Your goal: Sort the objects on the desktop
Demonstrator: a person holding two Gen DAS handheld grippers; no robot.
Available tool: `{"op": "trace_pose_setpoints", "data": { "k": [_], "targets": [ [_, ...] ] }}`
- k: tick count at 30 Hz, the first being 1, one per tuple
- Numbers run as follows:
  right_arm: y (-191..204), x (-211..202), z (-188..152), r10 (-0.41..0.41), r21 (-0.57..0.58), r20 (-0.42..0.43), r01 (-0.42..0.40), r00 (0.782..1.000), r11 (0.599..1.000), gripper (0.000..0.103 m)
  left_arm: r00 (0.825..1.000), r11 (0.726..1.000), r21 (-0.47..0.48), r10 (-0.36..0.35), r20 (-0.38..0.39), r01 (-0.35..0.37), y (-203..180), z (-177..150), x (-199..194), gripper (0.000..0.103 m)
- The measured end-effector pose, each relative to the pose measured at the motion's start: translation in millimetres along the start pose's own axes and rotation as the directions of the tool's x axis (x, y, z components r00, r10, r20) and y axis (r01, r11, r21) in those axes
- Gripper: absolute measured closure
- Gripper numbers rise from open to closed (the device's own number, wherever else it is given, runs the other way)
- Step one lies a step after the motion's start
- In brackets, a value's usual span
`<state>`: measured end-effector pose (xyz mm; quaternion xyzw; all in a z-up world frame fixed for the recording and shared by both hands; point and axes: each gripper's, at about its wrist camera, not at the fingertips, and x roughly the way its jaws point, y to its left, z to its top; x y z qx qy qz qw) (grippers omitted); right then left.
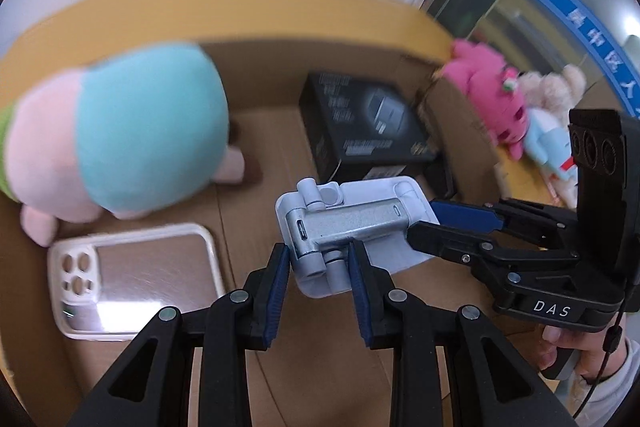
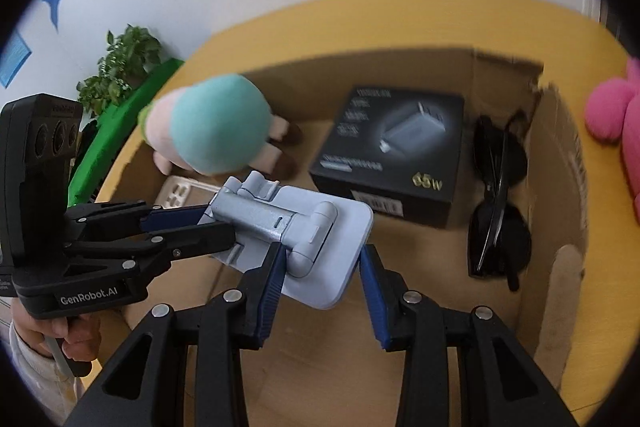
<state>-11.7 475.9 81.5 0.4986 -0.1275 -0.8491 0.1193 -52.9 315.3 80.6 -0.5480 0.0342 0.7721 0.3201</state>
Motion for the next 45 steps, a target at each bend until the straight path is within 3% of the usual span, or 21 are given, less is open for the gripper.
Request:
{"op": "trace_pose_setpoints", "data": {
  "k": [4, 7, 9, 11, 12, 13, 15, 16, 20, 21, 23, 24, 25, 29, 31, 32, 33, 34, 35, 38, 45],
  "targets": [
    [-5, 25, -4, -0.053, 0.010, -0.091, 0.054, 0.994, 0.999, 0.067, 0.995, 0.999, -0.029, 0.023, -0.096, -0.026, 2, -7, 30, 0.077],
    [-7, 33, -7, -0.058, 0.022, -0.112, 0.061, 0.992, 0.998, 0.066, 0.994, 0.999, -0.034, 0.025, -0.106, -0.028, 3, -13, 31, 0.076],
    [-5, 30, -9, -0.076, 0.028, -0.111, 0.080, 0.991, 0.996, 0.066, 0.997, 0.998, -0.058, 0.030, -0.078, -0.035, 8, -16, 19, 0.076],
    [3, 17, -10, -0.111, 0.008, -0.084, 0.112, 0.990, 0.994, 0.066, 0.997, 0.996, -0.046, 0.081, 0.015, -0.080, 11, -23, -14, 0.074],
    [11, 5, -12, -0.124, -0.014, -0.049, 0.124, 0.991, 0.992, 0.062, 0.993, 0.994, -0.037, 0.103, 0.061, -0.100, 12, -27, -31, 0.068],
    [20, -8, -15, -0.142, -0.040, -0.007, 0.141, 0.990, 0.989, 0.057, 0.982, 0.990, -0.030, 0.137, 0.134, -0.134, 13, -38, -60, 0.057],
    [44, -45, -27, -0.181, -0.087, 0.110, 0.191, 0.977, 0.978, 0.028, 0.953, 0.983, -0.030, 0.183, 0.241, -0.181, 18, -55, -103, 0.039],
    [55, -63, -38, -0.187, -0.098, 0.174, 0.206, 0.967, 0.974, 0.022, 0.922, 0.974, -0.041, 0.223, 0.318, -0.222, 22, -73, -135, 0.030],
    [95, -120, -100, -0.181, -0.096, 0.406, 0.239, 0.896, 0.966, 0.017, 0.818, 0.941, -0.093, 0.329, 0.473, -0.324, 33, -128, -206, 0.010],
    [101, -124, -115, -0.190, -0.079, 0.447, 0.250, 0.874, 0.965, 0.016, 0.790, 0.934, -0.103, 0.347, 0.506, -0.343, 33, -141, -215, 0.001],
    [103, -122, -131, -0.218, -0.042, 0.495, 0.274, 0.841, 0.961, 0.015, 0.741, 0.916, -0.111, 0.379, 0.554, -0.386, 32, -168, -215, 0.001],
    [103, -116, -143, -0.241, -0.012, 0.516, 0.288, 0.822, 0.957, 0.015, 0.741, 0.914, -0.109, 0.383, 0.551, -0.391, 34, -172, -210, 0.001],
    [100, -108, -149, -0.258, 0.017, 0.517, 0.292, 0.816, 0.956, 0.015, 0.743, 0.912, -0.109, 0.387, 0.546, -0.395, 35, -176, -199, 0.001],
    [89, -81, -173, -0.334, 0.105, 0.536, 0.331, 0.775, 0.938, 0.014, 0.703, 0.895, -0.148, 0.425, 0.570, -0.421, 37, -198, -143, 0.001],
    [89, -71, -178, -0.351, 0.105, 0.544, 0.354, 0.762, 0.930, 0.014, 0.703, 0.885, -0.161, 0.447, 0.553, -0.436, 34, -200, -117, 0.001],
    [94, -69, -179, -0.360, 0.079, 0.568, 0.387, 0.740, 0.919, 0.014, 0.693, 0.879, -0.165, 0.458, 0.556, -0.448, 33, -203, -111, 0.000],
    [97, -67, -180, -0.354, 0.061, 0.575, 0.393, 0.738, 0.917, 0.013, 0.652, 0.866, -0.166, 0.469, 0.595, -0.472, 28, -205, -108, 0.000],
    [98, -64, -179, -0.353, 0.048, 0.571, 0.399, 0.741, 0.916, 0.012, 0.639, 0.870, -0.157, 0.455, 0.620, -0.467, 26, -206, -107, 0.000],
    [99, -64, -182, -0.358, 0.047, 0.579, 0.408, 0.733, 0.912, 0.009, 0.651, 0.879, -0.159, 0.445, 0.615, -0.450, 28, -206, -106, 0.000],
    [96, -60, -181, -0.368, 0.062, 0.573, 0.409, 0.732, 0.910, 0.000, 0.646, 0.880, -0.161, 0.441, 0.622, -0.446, 32, -209, -106, 0.000],
    [93, -56, -181, -0.373, 0.065, 0.562, 0.410, 0.738, 0.910, 0.000, 0.648, 0.880, -0.161, 0.442, 0.620, -0.447, 31, -208, -107, 0.000]
  ]
}}
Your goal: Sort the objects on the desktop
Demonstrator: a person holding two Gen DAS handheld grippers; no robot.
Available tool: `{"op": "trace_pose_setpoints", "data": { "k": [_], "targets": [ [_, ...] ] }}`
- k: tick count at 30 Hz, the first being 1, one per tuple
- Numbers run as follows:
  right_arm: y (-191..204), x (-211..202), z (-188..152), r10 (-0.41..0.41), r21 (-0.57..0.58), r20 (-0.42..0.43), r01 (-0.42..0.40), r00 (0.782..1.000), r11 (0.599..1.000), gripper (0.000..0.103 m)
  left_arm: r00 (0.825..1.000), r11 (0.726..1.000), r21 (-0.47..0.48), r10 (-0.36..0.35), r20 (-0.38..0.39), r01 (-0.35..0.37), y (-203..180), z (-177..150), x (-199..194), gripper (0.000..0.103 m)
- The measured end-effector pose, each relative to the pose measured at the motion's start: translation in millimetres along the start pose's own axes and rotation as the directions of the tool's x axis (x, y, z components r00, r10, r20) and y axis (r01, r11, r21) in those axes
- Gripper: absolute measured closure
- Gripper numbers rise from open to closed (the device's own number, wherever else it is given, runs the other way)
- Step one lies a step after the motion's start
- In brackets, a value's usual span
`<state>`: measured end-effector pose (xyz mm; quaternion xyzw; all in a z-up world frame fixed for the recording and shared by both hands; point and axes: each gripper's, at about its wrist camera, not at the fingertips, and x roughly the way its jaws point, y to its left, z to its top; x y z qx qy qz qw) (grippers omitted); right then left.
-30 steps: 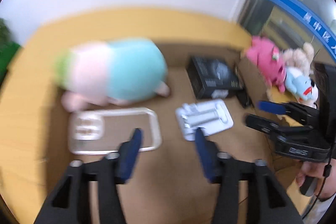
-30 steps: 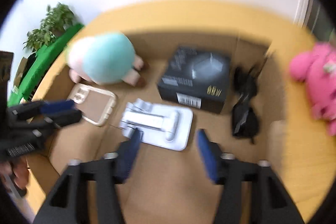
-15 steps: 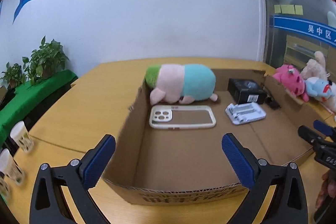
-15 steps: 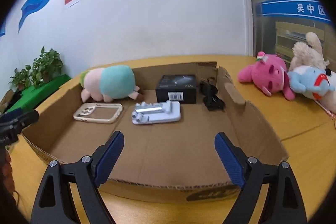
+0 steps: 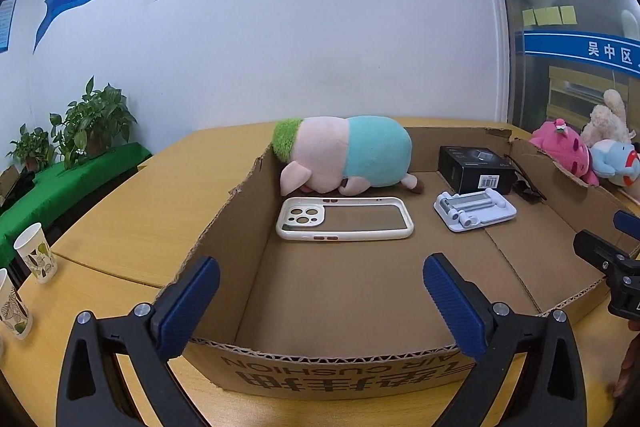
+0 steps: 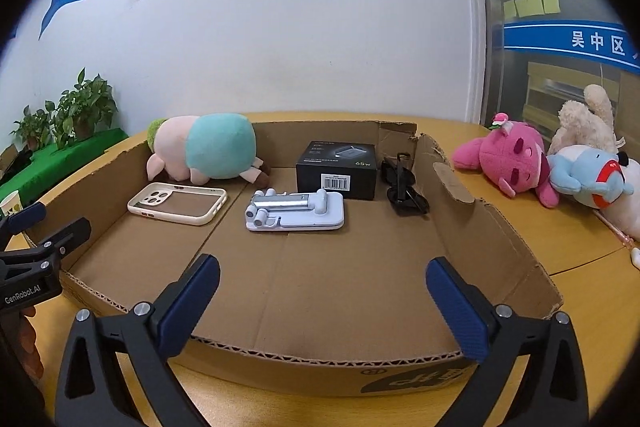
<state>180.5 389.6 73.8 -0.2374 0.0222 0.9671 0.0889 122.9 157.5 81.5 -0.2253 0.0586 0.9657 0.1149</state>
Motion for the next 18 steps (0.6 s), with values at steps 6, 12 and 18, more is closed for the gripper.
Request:
{"op": "trace_pose_setpoints", "data": {
  "k": [6, 12, 18],
  "targets": [
    [0.2, -1.0, -0.8, 0.006, 0.003, -0.006, -0.006, 1.000, 1.000, 0.000, 1.000, 1.000, 0.000, 0.000, -0.002, 0.000, -0.2, -1.0, -1.9, 0.000],
    [0.2, -1.2, -0.8, 0.011, 0.007, -0.010, -0.011, 1.000, 1.000, 0.000, 1.000, 1.000, -0.001, 0.002, -0.001, -0.002, -1.0, -2.0, -3.3, 0.000],
    [-1.0, 0.1, -0.2, 0.013, 0.006, -0.010, -0.013, 1.000, 1.000, 0.000, 1.000, 1.000, -0.001, 0.002, -0.001, -0.002, -0.9, -1.9, -3.2, 0.000]
  ]
}}
